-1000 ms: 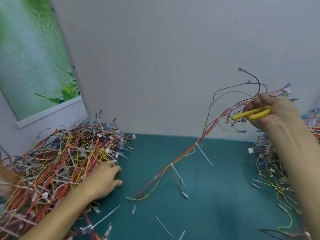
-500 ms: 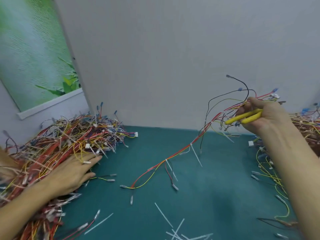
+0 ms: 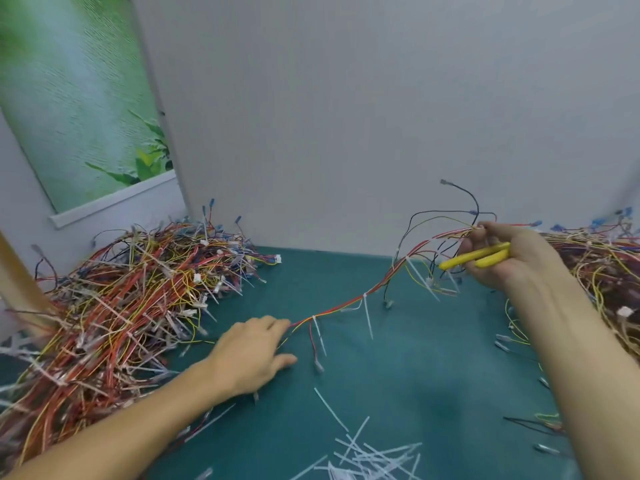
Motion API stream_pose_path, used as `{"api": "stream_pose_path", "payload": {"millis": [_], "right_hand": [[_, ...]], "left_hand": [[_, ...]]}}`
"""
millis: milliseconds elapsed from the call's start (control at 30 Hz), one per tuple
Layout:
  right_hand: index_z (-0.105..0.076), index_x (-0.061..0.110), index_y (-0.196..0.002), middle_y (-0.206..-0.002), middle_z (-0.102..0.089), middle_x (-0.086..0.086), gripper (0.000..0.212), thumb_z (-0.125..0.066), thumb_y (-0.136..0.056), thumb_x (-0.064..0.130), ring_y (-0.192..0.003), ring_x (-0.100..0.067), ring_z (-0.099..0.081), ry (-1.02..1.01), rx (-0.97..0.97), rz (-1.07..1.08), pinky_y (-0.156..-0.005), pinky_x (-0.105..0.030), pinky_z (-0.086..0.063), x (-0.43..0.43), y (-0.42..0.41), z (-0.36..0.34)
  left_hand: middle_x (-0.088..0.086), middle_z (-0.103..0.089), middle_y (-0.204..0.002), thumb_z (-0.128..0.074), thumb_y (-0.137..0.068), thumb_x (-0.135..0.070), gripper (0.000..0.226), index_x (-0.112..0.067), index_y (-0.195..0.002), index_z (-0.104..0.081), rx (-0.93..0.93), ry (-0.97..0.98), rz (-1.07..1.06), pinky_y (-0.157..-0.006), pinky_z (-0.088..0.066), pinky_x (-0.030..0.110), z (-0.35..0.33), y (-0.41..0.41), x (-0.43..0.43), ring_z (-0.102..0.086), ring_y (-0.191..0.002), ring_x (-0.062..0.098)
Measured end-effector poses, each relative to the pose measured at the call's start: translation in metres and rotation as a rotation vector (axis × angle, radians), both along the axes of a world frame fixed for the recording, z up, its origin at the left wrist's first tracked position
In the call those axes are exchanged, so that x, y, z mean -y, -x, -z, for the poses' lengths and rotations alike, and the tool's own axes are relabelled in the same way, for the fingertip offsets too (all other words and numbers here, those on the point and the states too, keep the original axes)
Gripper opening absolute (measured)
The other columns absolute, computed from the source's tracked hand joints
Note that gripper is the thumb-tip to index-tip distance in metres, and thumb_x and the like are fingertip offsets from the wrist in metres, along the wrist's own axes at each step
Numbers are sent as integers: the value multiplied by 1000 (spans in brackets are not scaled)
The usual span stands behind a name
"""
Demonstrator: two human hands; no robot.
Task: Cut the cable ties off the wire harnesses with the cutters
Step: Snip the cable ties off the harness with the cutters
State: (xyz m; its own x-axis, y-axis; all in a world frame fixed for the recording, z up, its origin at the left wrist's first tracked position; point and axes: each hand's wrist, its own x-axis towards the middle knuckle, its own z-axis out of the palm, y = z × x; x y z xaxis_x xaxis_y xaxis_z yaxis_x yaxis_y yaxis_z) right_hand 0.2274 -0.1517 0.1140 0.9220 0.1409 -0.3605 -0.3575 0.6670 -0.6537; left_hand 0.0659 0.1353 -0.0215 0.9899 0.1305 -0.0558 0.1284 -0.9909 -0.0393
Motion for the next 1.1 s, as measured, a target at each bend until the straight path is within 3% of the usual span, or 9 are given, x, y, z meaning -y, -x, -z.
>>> {"api": "stream_pose_path", "payload": {"millis": [133,267,367,467,533,733,900,1000,1100], "right_hand": [[-54,11,-78,-74,-54,3,20,-48,-97,13,-61,-5,-55,15,31,-2,-61,-23,-46,16,8,0],[-56,9,-77,-65,-60,-1,22,-49,-97,13,-59,-7,-60,195,83,-26,-56,-22,-50,43,14,-2],[-57,5,-82,-55,-63,-4,12,-53,-93,4,-43,-10,-60,549,158,-78,-43,-22,-49,61,19,7],[-60,-2,-91,-63,-63,-13,9,-63,-84,-6,-39,-16,-56,1084,233,-217,-43,-23,-42,65,24,41],[-61,-3,-90,-64,-63,-13,9,-67,-85,-1,-42,-18,-55,1232,226,-329,-43,-20,-36,58,29,68],[-58,3,-78,-60,-59,-10,17,-73,-83,9,-40,-17,-49,1207,184,-317,-39,-18,-33,37,23,102],[-58,3,-74,-56,-56,-10,16,-70,-84,4,-41,-18,-48,1145,152,-260,-38,-19,-33,29,21,107],[-56,3,-76,-53,-54,-11,14,-66,-85,-1,-40,-19,-47,987,80,-229,-41,-20,-33,28,21,109],[-54,6,-75,-54,-53,-10,16,-64,-84,-3,-42,-19,-48,912,91,-143,-42,-19,-32,34,21,108]], "left_hand": [[0,-58,-116,-48,-93,-21,27,-25,-120,-53,-5,-165,27,-91,-42,38,5,-19,0,-56,-111,24],[-7,-65,-105,-52,-92,-16,35,-37,-118,-63,222,-251,94,-88,-44,35,-18,-30,-30,-60,-100,18],[-11,-67,-102,-62,-89,-21,27,-37,-109,-70,411,-277,158,-86,-40,35,-35,-37,-56,-56,-98,17],[-15,-64,-109,-59,-92,-31,22,-39,-110,-69,266,-309,225,-95,-31,34,-28,-40,-63,-49,-109,16],[-16,-62,-114,-57,-92,-32,23,-40,-111,-68,178,-291,226,-98,-28,34,-14,-40,-58,-46,-114,16],[-11,-45,-140,-52,-85,-6,57,-32,-136,-49,186,-197,105,-111,-19,35,6,-35,-38,-32,-132,14],[-7,-46,-144,-45,-65,-25,73,-23,-138,-48,224,447,56,-114,-22,30,-26,-33,15,-34,-135,11],[-11,-52,-138,-62,-81,-29,61,-21,-139,-46,63,633,220,-108,-24,15,-28,-38,54,-42,-130,2],[-7,-70,-110,-68,-86,-16,34,-18,-120,-63,67,796,247,-100,-38,17,-20,-50,76,-58,-107,0]]}}
